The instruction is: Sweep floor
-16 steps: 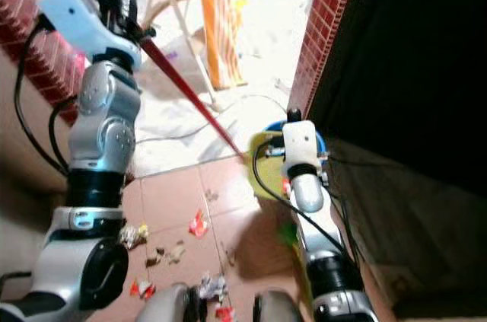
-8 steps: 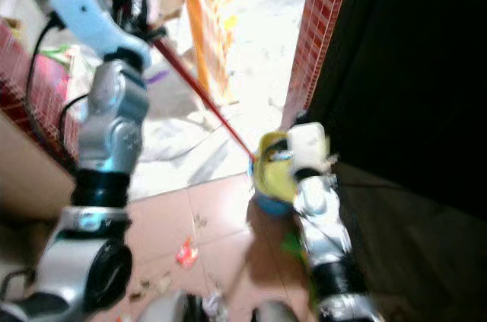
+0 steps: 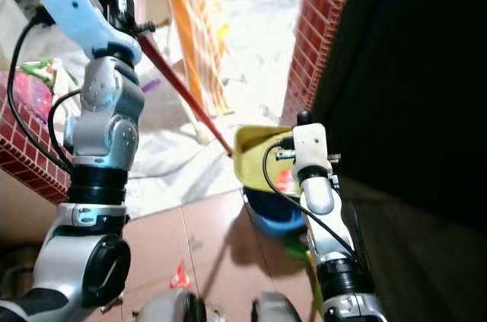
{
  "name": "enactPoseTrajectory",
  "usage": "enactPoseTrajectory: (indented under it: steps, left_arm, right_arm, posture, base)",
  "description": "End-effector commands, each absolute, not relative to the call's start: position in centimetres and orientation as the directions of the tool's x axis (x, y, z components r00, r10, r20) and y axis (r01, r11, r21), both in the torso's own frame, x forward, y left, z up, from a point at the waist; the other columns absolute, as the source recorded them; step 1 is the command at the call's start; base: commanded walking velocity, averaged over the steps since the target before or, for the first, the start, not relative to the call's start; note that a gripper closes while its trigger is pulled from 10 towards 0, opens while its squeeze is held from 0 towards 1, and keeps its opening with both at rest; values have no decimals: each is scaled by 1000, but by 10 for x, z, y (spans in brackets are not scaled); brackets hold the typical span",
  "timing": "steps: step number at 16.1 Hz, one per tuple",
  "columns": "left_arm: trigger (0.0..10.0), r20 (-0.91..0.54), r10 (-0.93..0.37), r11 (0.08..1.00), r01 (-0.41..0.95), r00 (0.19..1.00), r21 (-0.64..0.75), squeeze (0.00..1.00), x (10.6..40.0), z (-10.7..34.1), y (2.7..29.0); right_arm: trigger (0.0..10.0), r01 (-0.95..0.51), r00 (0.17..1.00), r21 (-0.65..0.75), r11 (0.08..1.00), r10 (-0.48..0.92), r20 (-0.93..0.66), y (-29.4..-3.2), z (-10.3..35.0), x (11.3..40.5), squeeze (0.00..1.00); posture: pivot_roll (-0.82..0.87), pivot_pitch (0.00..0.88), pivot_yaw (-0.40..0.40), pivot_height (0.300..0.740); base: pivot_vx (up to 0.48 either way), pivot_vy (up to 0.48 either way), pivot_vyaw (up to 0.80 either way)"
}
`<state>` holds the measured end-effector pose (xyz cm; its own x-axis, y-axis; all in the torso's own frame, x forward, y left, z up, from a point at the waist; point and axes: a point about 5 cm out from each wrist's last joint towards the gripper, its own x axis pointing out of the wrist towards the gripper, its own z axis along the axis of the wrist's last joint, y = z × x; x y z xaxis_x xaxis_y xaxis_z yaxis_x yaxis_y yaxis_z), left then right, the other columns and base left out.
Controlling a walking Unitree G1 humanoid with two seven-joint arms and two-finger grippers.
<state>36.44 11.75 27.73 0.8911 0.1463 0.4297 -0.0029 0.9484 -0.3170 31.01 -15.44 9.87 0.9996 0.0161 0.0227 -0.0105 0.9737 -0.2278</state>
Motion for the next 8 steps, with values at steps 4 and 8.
enactPoseTrajectory:
  steps: [4,8]
  left_arm:
    - [10000,577,120,974,16,808,-225,0,352,297,112]
    - [10000,567,62,972,80,821,-222,0,347,286,96]
  right_arm:
    - [10000,-33,997,-208,978,45,57,-146,107,312,0]
    - [10000,-35,997,-207,978,47,55,-146,106,312,0]
  posture:
    - [-96,91,46,740]
    - [-95,92,46,740]
  base:
    - [120,0,0]
    - [0,0,0]
